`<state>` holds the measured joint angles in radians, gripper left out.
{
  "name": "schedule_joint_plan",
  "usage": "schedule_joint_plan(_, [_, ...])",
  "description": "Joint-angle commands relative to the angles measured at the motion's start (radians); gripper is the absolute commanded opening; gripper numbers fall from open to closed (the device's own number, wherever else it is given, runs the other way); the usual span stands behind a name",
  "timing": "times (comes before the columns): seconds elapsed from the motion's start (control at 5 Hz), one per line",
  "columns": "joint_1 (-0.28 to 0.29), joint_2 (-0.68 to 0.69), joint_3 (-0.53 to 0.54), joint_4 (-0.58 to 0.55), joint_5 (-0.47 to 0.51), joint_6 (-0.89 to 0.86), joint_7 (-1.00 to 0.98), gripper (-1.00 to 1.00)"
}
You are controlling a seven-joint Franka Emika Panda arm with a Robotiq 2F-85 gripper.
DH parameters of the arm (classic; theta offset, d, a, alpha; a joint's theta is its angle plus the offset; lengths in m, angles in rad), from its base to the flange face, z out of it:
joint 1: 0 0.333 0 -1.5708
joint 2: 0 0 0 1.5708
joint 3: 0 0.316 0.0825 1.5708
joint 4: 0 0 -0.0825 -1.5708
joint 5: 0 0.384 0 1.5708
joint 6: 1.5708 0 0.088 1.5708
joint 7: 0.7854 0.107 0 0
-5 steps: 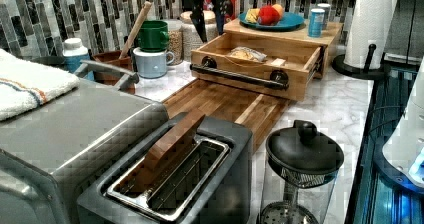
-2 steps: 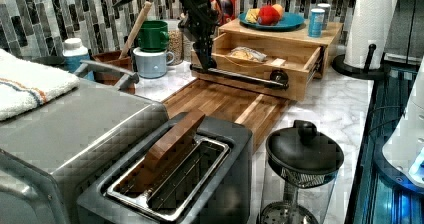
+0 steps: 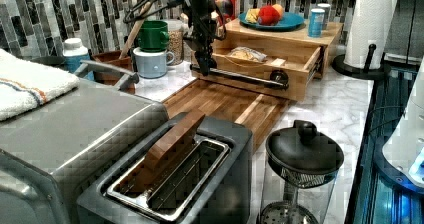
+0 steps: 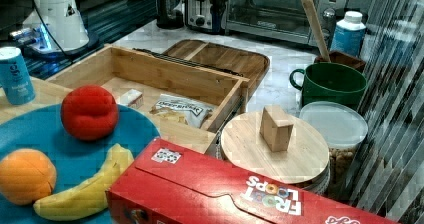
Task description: Close the drawer.
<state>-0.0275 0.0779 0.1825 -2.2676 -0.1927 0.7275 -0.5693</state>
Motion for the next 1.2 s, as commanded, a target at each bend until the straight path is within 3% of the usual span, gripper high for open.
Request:
schedule_joint_plan(0.2, [-0.054, 0.064, -0.034, -0.039, -0.078, 0.097, -0.128, -1.0])
schedule_joint_plan(0.4, [-0.054, 0.037, -0.067, -0.09, -0.143, 0.135, -0.129, -1.0])
schedule_joint_plan(0.6, [-0.098, 0.039, -0.079, -0.079, -0.118, 0.117, -0.258, -1.0])
schedule_joint_plan(1.2, [-0.166, 0.062, -0.152, -0.03, -0.173, 0.138, -0.347, -1.0])
